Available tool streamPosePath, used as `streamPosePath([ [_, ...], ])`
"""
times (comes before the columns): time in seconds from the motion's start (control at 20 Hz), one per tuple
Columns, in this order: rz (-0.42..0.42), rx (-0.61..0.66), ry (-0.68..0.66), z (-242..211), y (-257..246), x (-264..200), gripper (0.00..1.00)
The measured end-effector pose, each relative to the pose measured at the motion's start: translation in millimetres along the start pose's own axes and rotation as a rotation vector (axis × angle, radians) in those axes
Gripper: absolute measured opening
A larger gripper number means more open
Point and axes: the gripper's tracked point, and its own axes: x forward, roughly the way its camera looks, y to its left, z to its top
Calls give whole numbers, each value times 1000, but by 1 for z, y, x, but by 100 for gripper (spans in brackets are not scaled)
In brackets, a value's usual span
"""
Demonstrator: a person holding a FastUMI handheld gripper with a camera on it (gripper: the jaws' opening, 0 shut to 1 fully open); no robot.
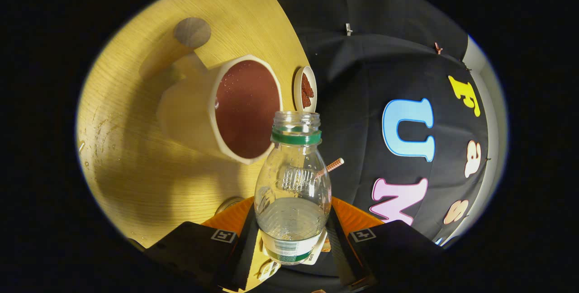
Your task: Take the bottle from table, then pour the juice into the cup, finally place the bottle on the coaster
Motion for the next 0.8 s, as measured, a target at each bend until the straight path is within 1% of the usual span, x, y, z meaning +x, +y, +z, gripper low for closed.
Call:
streamPosePath([
  [0.8, 4, -188, -39, 7, -7, 3, 76],
])
